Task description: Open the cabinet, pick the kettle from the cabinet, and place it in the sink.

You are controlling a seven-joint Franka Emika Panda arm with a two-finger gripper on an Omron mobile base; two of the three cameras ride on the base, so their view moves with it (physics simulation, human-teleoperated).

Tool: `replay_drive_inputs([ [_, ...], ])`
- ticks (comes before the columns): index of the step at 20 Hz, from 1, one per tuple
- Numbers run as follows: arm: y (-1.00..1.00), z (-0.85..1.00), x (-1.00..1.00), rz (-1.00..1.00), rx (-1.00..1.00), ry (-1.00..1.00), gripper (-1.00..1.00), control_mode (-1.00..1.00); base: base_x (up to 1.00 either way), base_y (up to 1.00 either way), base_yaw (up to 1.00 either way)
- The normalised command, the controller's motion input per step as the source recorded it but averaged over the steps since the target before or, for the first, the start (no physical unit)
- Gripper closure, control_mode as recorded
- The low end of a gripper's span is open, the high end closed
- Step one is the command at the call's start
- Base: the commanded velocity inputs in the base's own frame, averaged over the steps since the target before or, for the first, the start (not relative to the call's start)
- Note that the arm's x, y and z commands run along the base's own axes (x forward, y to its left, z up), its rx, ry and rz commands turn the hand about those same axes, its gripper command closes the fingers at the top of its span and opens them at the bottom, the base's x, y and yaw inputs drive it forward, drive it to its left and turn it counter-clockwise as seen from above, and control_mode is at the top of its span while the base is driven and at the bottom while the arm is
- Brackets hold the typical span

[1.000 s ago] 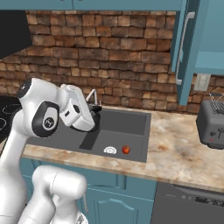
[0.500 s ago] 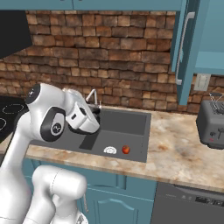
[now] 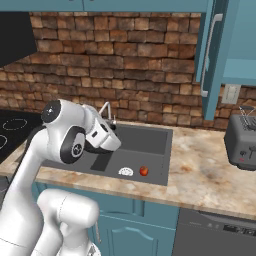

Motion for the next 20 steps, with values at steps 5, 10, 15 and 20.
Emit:
replay_drive_inputs([
  [5, -0.09, -0.08, 0.26, 0.07, 0.00, 0.02, 1.00, -1.00, 0.00, 0.00, 0.00],
  [10, -0.05, -0.11, 0.16, 0.06, 0.00, 0.05, 1.00, -1.00, 0.00, 0.00, 0.00],
  [15, 0.00, -0.13, 0.14, 0.04, 0.00, 0.05, 1.00, -1.00, 0.00, 0.00, 0.00],
  [20, -0.01, -0.12, 0.12, 0.06, 0.00, 0.01, 1.00, -1.00, 0.00, 0.00, 0.00],
])
